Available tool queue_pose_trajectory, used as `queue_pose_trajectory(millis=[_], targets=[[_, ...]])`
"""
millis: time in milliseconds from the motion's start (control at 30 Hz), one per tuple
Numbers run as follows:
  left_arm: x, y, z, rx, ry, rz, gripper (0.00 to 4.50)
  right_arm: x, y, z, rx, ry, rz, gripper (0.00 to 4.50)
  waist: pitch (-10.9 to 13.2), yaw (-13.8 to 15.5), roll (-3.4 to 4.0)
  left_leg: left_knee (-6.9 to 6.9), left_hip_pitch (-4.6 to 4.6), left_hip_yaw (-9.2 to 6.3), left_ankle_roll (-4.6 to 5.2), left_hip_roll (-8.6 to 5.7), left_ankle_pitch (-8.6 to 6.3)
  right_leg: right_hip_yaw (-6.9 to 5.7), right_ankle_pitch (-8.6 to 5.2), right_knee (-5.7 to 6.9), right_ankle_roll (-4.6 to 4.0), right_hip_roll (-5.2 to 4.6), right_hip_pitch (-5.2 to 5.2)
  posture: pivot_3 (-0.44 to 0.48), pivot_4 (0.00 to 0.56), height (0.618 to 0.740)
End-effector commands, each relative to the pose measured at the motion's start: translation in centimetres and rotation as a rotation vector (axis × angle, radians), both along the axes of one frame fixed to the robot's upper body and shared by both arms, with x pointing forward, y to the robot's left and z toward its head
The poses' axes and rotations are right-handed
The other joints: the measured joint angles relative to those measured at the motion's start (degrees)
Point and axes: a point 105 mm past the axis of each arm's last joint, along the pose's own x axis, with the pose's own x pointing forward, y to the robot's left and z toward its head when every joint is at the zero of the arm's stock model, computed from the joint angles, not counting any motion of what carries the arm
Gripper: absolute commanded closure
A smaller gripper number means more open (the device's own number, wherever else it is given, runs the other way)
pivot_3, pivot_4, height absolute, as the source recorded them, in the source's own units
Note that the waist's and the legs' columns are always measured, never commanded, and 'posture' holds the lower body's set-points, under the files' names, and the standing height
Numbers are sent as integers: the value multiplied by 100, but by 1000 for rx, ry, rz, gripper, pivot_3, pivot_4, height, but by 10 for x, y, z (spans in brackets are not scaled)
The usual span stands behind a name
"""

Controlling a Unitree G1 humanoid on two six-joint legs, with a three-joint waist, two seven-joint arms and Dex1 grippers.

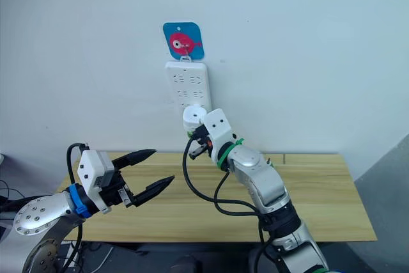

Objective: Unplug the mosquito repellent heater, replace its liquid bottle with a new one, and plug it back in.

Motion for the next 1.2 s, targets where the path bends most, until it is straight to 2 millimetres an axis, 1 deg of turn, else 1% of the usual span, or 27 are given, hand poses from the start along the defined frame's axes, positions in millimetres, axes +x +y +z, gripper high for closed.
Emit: queue_pose_trajectory(millis=[33, 267, 467, 600, 733, 867, 967, 1000, 1100, 1167, 1200], targets=[[0, -3, 6, 4, -37, -15, 0, 9, -12, 19, 58, -46, -71, 4474, 0, 0, 0, 0, 0, 0, 0, 0, 1, 0, -1, 0, 2, 0, 0, -5, 41, 740], [1, -4, 6, 4, -36, -21, 0, 12, -15, 22, 122, -12, -109, 4474, -1, 0, -2, 0, 1, -1, 3, 1, 9, 0, 1, 3, 0, 3, 0, -10, 38, 740], [2, -5, 6, 3, -38, -24, 0, 12, -13, 21, 127, 0, -112, 4474, -5, 0, -6, 0, 3, -2, 2, 2, 20, 0, 3, 8, -2, 6, -1, -12, 34, 740], [3, -4, 6, 0, -39, -21, 0, -2, -6, 21, 91, -8, 6, 4474, -10, 1, -14, -1, 4, -1, 3, 2, 22, 0, 3, 7, -3, 6, 0, -12, 34, 740], [3, -2, 5, -6, -31, -14, 0, -16, -8, 26, 13, -87, 138, 4474, -11, -5, -14, -7, 1, 2, 3, 2, 22, 1, 3, 1, -2, 6, -4, -17, 37, 740], [8, 6, 2, -8, -22, 16, 0, -30, -14, 24, -98, -156, 258, 4474, -11, -16, -14, -20, 2, -2, 4, 4, 21, -3, 2, 1, -3, 6, -6, -22, 31, 740], [11, 16, -1, 5, -16, 42, 0, -39, -24, 22, -149, -182, 312, 4474, -13, -19, -16, -21, 2, -3, 4, 5, 21, -3, 1, 1, -4, 8, -7, -24, 23, 740], [11, 21, -3, 16, -6, 52, 0, -40, -31, 21, -188, -204, 324, 4474, -14, -19, -17, -21, 2, -3, 4, 5, 21, -3, 1, 1, -4, 8, -7, -22, 18, 740], [13, 43, -12, 108, 18, 70, 0, -38, -61, 17, -289, -252, 311, 4474, -29, -1, -31, -19, 1, -3, 4, 2, 21, -4, 1, -3, -4, 6, -5, -20, 8, 740], [8, 55, -18, 193, 30, 18, 0, -34, -87, 13, -329, -251, 278, 4474, -34, -1, -38, -20, 2, -2, 4, 1, 21, -6, 1, -7, -4, 5, -3, -20, 1, 740], [7, 59, -20, 216, 37, 0, 0, -34, -97, 10, -357, -251, 272, 4144, -34, -2, -38, -19, 1, -1, 4, 1, 21, -5, 1, -7, -4, 5, -4, -18, 0, 740]])
